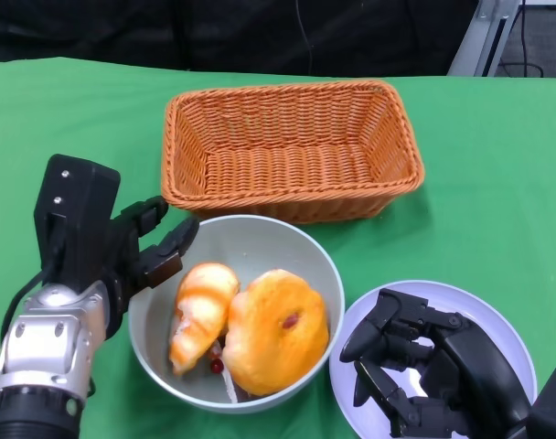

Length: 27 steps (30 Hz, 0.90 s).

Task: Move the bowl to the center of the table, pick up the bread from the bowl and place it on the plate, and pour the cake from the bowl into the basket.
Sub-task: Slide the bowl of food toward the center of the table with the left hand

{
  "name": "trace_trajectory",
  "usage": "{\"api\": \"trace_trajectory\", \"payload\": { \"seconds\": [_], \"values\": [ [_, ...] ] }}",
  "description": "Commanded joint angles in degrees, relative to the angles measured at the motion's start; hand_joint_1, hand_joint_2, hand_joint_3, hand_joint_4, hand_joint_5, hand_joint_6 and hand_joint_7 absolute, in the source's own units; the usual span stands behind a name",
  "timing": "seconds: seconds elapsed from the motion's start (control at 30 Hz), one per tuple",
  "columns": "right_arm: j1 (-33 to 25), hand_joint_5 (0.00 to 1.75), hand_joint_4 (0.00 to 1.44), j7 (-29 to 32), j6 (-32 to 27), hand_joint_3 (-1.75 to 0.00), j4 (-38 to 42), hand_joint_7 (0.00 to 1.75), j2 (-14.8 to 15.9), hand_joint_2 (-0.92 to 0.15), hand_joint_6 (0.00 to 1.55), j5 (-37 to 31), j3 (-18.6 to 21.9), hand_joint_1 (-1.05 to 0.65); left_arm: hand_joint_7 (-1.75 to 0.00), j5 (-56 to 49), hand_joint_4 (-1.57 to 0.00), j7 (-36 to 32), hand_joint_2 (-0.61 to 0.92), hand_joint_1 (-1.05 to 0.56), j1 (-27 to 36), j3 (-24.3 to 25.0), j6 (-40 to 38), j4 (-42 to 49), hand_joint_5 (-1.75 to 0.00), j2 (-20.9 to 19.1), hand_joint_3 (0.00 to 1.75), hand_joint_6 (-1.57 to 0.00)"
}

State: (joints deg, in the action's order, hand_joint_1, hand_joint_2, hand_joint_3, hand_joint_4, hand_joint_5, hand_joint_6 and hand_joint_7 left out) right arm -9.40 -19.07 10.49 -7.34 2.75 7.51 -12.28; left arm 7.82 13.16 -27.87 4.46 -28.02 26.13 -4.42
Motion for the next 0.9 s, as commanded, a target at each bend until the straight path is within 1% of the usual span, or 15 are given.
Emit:
{"api": "trace_trajectory", "payload": {
  "seconds": [0.03, 0.2, 0.33, 0.5, 0.6, 0.8, 0.9],
  "values": [
    [-0.2, 1.61, 0.73, 0.3, 0.9, -0.94, 0.2, 1.30, 0.2, -0.59, 0.72, -0.8, 0.1, -0.20, 0.00, 1.0, -0.04, 1.1, 0.92, -0.60, 1.4, -0.5, -0.1, -0.3, 0.00, 0.8, 0.52, -0.02],
    [-0.4, 1.61, 0.73, 0.2, 0.9, -0.94, 0.2, 1.29, 0.1, -0.58, 0.72, -1.0, 0.3, -0.21, 0.00, 1.7, -0.05, 1.3, 0.92, -0.60, 1.8, -1.2, -1.0, -2.3, -0.01, 1.8, 0.53, -0.01],
    [-0.4, 1.60, 0.73, 0.2, 1.0, -0.94, 0.2, 1.28, 0.1, -0.58, 0.73, -0.9, 0.3, -0.22, 0.00, 1.8, -0.04, 1.8, 0.92, -0.60, 2.4, -1.7, -0.7, -3.6, 0.00, 1.7, 0.53, -0.02],
    [-0.5, 1.57, 0.73, 0.0, 0.8, -0.93, 0.0, 1.28, 0.3, -0.58, 0.73, -0.8, 0.4, -0.22, -0.02, 1.3, -0.02, 0.4, 0.92, -0.58, 2.8, -1.5, -1.3, -5.2, -0.01, 0.9, 0.54, -0.05],
    [-0.6, 1.58, 0.73, -0.2, 0.8, -0.92, 0.0, 1.28, 0.4, -0.59, 0.73, -0.5, 0.6, -0.23, -0.02, 1.1, -0.03, 0.2, 0.92, -0.59, 3.4, -1.1, -2.0, -6.6, -0.01, -0.1, 0.54, -0.06],
    [-0.8, 1.57, 0.73, -0.2, 0.5, -0.92, -0.1, 1.27, 0.4, -0.60, 0.74, -0.3, 0.7, -0.21, -0.01, 1.1, -0.04, -0.6, 0.92, -0.55, 4.5, -0.1, -2.0, -7.6, -0.02, -1.3, 0.52, -0.04],
    [-0.8, 1.57, 0.73, -0.2, 0.8, -0.92, 0.0, 1.27, 0.4, -0.59, 0.74, -0.4, 0.7, -0.21, -0.02, 1.0, -0.06, -1.1, 0.92, -0.54, 4.8, 0.6, -1.7, -7.7, -0.03, -1.7, 0.51, -0.07]
  ]
}}
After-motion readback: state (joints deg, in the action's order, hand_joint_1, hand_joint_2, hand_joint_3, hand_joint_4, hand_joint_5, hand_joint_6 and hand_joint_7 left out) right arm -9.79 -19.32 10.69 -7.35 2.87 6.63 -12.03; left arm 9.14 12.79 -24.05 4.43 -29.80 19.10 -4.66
